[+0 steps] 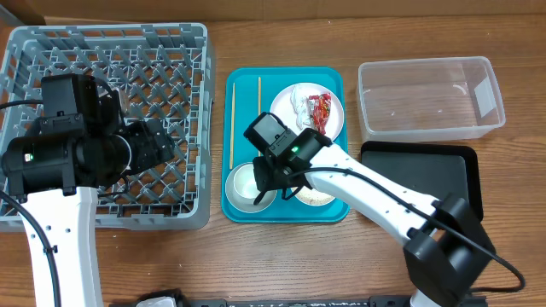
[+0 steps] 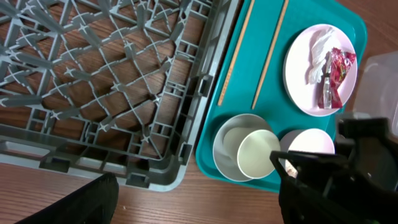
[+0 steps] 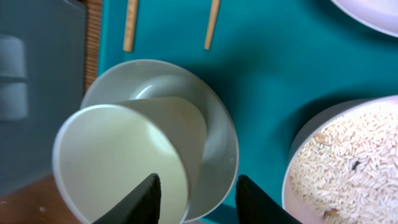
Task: Sort waste into correct bins and load items into the dishwasher
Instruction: 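Reach the right gripper to the white paper cup and grasp it, then lift the cup and hand it from the right gripper to the left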
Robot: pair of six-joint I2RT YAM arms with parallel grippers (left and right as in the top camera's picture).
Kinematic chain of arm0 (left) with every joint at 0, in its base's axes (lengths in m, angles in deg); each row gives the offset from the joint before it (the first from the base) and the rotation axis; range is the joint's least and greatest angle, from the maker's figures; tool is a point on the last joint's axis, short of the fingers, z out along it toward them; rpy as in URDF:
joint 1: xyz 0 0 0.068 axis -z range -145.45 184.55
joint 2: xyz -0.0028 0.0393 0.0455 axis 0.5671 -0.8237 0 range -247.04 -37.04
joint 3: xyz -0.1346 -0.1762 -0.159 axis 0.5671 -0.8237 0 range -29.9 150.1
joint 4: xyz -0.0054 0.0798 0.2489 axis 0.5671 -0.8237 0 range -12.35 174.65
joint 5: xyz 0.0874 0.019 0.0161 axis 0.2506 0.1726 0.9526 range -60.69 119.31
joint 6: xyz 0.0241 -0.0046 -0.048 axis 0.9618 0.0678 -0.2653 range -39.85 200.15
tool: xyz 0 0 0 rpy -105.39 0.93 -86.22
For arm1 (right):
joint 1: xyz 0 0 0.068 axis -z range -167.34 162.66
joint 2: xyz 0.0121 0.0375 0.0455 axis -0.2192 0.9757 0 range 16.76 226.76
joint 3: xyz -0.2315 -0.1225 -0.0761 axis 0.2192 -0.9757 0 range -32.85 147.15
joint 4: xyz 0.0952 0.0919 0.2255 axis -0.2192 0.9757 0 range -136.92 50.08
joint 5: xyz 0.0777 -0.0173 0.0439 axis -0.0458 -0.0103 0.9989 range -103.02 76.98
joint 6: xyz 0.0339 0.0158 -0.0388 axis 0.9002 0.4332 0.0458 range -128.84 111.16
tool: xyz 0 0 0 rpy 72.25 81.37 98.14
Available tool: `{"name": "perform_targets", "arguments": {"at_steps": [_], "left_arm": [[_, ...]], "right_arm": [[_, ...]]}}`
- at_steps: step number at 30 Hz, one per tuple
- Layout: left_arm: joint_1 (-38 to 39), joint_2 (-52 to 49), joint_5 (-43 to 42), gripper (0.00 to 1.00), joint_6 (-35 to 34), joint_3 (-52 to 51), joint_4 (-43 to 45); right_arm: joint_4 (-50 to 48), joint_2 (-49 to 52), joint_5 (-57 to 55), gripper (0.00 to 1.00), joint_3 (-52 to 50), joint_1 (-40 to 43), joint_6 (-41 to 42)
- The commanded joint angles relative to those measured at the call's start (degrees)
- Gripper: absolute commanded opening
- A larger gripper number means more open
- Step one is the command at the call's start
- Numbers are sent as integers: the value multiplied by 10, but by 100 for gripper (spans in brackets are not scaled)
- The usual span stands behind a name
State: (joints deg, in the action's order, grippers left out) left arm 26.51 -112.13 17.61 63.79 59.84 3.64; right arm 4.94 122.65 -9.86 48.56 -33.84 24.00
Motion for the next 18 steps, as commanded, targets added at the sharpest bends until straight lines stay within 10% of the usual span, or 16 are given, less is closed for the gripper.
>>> {"name": "perform_targets", "arguments": {"at_steps": [1,9,18], "left_arm": [[-5,8,5,84,14,13,-3],[-5,7,0,89,14,13,-3],[-5,7,-165,90,77,13,28]], "right_arm": [[-12,8,-10,40,3,1,4],[-6,2,-9,4,12,19,4],[-5,-170,153,4,91,160,-107]]}}
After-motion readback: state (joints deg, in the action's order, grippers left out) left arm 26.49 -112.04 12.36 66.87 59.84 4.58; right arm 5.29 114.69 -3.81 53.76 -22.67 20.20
